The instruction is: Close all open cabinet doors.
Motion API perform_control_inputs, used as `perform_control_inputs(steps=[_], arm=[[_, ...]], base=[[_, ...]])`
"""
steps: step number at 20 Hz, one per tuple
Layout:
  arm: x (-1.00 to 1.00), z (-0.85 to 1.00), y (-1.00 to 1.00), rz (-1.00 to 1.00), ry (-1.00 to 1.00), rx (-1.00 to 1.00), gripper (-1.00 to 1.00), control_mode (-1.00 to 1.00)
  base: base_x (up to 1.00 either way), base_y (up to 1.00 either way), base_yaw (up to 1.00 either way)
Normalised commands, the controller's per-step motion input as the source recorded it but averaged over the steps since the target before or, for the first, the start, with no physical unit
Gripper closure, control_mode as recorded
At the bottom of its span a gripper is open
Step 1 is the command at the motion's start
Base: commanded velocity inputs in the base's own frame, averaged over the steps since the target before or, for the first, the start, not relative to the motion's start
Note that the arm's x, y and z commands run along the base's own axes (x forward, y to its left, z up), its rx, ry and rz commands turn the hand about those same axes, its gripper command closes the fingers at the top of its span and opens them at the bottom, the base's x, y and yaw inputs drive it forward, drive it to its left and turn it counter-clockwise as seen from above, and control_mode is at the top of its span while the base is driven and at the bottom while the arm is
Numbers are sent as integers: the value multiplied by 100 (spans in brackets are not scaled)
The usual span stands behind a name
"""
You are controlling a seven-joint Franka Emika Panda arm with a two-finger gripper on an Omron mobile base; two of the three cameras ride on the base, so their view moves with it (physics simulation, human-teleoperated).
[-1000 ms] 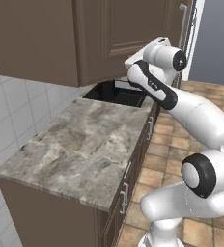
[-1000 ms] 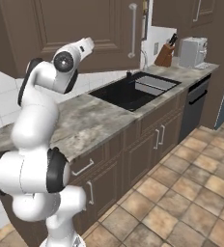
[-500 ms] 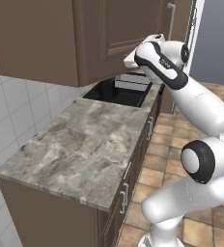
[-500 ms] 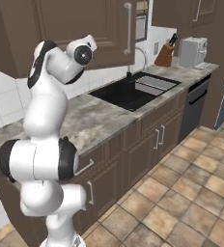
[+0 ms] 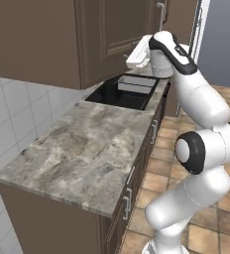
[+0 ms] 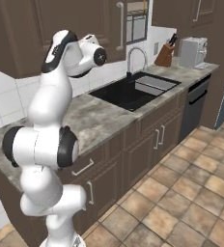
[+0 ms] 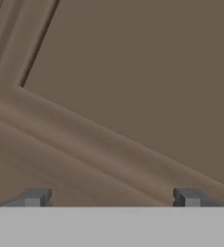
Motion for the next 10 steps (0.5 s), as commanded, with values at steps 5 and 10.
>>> perform_control_inputs(steps=[5,10], arm=[[27,-16,60,20,3,1,-100,-100],[5,0,69,17,8,0,-100,-100]], base=[[0,0,0],[0,0,0]])
